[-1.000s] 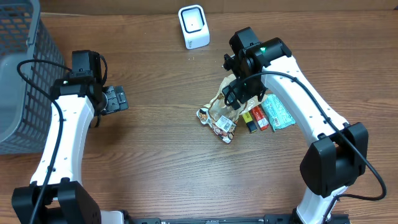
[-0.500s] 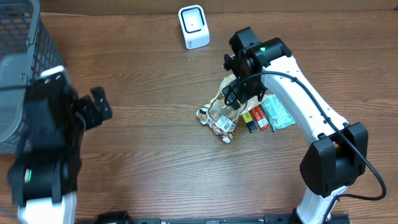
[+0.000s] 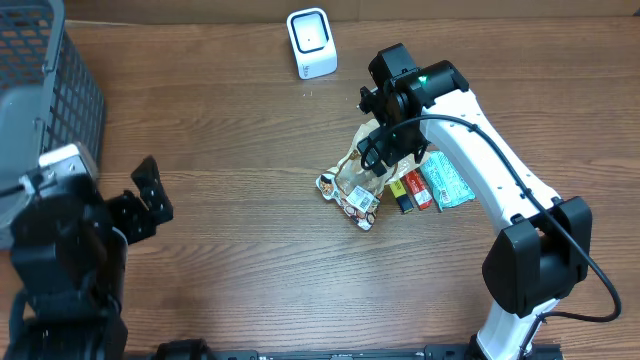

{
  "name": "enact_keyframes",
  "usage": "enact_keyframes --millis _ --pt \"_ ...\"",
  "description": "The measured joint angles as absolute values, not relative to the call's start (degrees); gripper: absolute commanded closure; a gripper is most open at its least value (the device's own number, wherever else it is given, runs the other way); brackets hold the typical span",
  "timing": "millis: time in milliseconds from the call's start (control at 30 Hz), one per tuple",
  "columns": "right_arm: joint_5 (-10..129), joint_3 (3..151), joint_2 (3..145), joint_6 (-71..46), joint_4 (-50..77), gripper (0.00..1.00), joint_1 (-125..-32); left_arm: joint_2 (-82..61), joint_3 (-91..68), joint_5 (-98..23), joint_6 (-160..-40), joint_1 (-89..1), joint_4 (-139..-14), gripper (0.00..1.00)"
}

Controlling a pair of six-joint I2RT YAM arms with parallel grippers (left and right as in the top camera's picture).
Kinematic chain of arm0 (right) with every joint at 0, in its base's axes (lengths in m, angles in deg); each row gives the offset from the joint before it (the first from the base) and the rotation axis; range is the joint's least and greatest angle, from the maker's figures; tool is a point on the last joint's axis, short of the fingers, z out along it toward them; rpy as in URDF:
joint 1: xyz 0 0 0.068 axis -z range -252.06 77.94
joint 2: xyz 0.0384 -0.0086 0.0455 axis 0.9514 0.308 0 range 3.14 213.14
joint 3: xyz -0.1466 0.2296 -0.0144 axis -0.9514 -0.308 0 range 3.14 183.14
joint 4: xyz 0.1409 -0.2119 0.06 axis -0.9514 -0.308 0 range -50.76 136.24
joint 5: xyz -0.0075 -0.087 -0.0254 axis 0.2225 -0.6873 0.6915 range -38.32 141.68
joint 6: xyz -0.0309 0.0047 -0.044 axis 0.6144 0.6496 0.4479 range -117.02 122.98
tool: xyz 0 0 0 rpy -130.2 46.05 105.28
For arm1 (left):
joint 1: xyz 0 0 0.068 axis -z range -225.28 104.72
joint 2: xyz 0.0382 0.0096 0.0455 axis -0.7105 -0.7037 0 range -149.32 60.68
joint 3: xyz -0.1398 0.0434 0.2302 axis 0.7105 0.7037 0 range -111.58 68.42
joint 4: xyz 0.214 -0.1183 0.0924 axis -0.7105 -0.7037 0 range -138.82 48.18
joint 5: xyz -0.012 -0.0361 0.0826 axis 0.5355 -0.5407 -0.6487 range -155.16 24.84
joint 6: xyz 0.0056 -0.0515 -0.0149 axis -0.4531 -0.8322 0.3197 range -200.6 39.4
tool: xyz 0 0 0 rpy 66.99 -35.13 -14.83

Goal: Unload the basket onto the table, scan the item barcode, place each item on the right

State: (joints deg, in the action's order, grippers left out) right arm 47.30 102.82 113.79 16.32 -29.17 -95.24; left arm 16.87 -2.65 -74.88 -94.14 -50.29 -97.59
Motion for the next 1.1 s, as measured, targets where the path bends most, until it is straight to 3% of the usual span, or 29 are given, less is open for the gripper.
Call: enact_keyframes --millis 700,1100 --pt "47.3 102.8 113.8 16.3 -29.1 0.0 -95.2 42.1 25.6 -74.8 -94.2 -50.3 -96.3 0.0" --pt "47.4 102.8 113.8 16.3 -29.1 0.0 -95.2 57.6 40.9 -69.2 -95.7 -50.3 -53.2 0.0"
